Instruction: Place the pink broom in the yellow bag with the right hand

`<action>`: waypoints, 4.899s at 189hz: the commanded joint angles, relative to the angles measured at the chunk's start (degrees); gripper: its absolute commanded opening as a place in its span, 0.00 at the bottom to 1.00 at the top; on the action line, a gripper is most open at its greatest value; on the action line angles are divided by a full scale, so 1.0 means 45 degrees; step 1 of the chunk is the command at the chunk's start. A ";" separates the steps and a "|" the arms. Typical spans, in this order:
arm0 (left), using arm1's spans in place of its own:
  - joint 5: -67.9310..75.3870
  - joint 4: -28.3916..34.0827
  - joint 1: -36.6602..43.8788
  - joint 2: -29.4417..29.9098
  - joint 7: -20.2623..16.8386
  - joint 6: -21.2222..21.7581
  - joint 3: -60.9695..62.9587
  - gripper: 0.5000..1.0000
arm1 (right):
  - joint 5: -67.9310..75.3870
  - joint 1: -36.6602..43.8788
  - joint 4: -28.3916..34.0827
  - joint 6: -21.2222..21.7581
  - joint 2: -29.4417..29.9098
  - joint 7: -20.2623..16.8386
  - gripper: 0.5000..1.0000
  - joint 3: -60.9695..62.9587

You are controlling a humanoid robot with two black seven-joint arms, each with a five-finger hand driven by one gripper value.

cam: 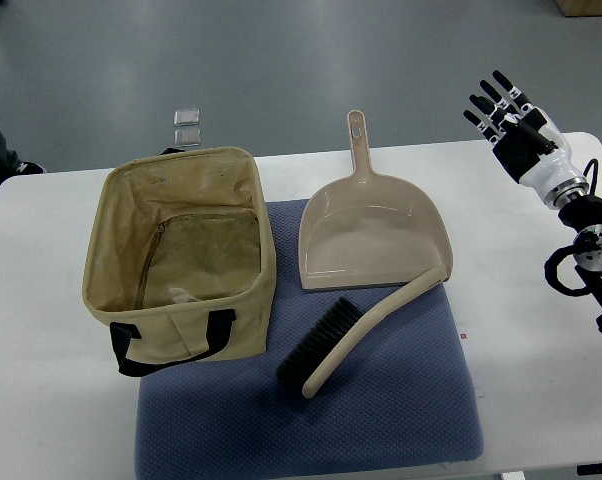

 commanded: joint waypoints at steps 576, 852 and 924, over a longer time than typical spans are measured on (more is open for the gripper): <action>0.0001 0.0000 0.0000 0.0000 0.0001 0.0003 0.0002 1.00 | -1.9403 0.3358 0.5059 -0.5758 -0.4373 0.2838 0.18 -1.2931; 0.0001 0.0000 0.0000 0.0000 0.0001 -0.0017 0.0002 1.00 | -1.8700 1.0155 0.3399 -0.7027 -0.4041 0.2701 0.00 -1.1739; 0.0001 0.0000 0.0000 0.0000 0.0001 -0.0017 0.0002 1.00 | -1.8739 1.0780 0.3399 -0.7008 -0.2186 0.2721 0.00 -1.1759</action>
